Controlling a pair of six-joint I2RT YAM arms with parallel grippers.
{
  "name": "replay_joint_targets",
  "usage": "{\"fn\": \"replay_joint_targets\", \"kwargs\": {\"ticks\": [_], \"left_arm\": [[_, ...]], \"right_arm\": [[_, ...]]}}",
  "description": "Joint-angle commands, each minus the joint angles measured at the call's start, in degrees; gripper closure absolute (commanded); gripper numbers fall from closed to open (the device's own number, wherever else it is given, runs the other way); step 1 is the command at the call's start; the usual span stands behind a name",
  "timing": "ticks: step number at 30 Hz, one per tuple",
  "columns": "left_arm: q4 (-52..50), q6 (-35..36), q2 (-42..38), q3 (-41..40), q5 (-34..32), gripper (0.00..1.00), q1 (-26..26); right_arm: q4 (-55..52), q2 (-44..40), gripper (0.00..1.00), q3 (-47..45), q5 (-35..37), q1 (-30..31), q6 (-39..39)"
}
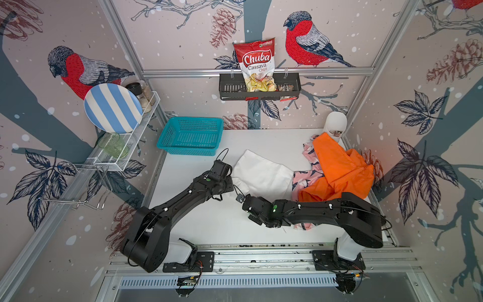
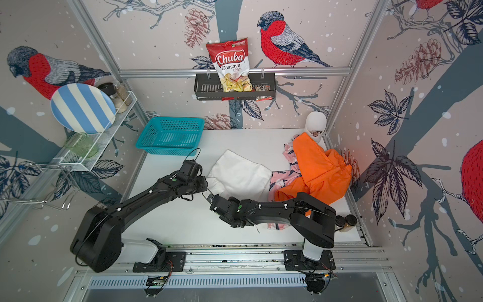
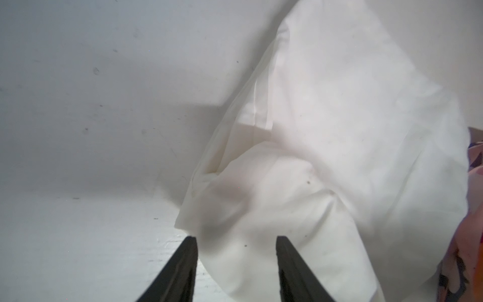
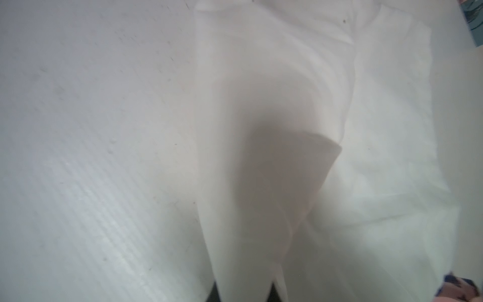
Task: Roll up the shorts
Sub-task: Roll the shorts at the center of the board.
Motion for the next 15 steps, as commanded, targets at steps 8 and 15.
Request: {"fn": "replay_joint_targets", "kwargs": {"ticks": [8, 15], "left_arm": [[-9.5, -1.3, -12.8, -0.7, -1.2, 0.38, 0.7], [-5.8, -1.9, -10.1, -1.5, 4.8, 0.35, -0.1]], "right_arm": [[18.6, -0.8, 0.92, -6.6, -47.3, -9.9, 24.0], [37.8, 4.9, 0.92, -16.6, -64.3, -24.1, 41.5]]}}
